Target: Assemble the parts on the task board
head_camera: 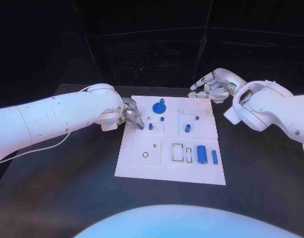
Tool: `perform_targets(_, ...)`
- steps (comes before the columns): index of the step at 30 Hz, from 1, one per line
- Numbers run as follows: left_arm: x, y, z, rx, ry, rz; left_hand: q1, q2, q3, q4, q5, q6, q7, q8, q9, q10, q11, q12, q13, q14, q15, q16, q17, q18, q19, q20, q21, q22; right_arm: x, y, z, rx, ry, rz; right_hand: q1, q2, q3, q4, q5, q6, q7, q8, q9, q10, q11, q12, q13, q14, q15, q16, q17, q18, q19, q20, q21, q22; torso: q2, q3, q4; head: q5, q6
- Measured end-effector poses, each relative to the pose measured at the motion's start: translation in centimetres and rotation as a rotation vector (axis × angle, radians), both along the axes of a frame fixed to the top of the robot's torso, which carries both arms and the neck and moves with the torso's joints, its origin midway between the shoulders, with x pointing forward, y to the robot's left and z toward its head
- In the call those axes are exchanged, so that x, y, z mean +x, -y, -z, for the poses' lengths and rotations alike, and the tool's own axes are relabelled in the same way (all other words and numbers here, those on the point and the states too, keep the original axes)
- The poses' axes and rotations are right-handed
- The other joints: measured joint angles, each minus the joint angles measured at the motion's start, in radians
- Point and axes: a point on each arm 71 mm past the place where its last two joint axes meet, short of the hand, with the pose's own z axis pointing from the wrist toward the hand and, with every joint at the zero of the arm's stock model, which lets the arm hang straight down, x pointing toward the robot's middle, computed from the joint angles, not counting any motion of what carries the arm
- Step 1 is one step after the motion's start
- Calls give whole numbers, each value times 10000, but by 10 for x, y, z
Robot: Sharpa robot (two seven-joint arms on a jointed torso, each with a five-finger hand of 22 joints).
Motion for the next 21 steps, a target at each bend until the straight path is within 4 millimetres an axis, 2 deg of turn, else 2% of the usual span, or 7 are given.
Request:
perform_targets(5,0,0,0,15,-16,15,-36,-35,6,-6,148,-1,1,40,18,38,-37,0,-17,0,0,0,0,0,0,0,0,0,0,0,0,-6,-12,-10,0,0,0,0,0,0,0,0,0,0,0,0,0,0,0,0,0,1,0,0,0,0,0,-2,3,6,-24)
perform_targets(16,0,1,0,48,-36,32,-100,-99,25,-25,197,-2,2,41,32,38,-35,0,-34,1,1,0,0,0,0,0,0,0,0,-1,0,-11,-22,-24,18,18,-16,15,52,0,0,4,0,0,0,0,-7,0,0,0,-1,0,0,0,0,-9,-1,-1,5,27,-41)
perform_targets(21,1,5,0,100,-65,79,-101,-99,46,-48,242,87,-57,165,52,129,-56,48,71,1,1,0,0,0,0,0,0,0,0,-1,0,-8,-23,-33,41,40,-30,30,73,0,0,42,0,0,0,0,-14,0,0,0,-10,0,0,0,0,-21,-1,3,4,27,-54)
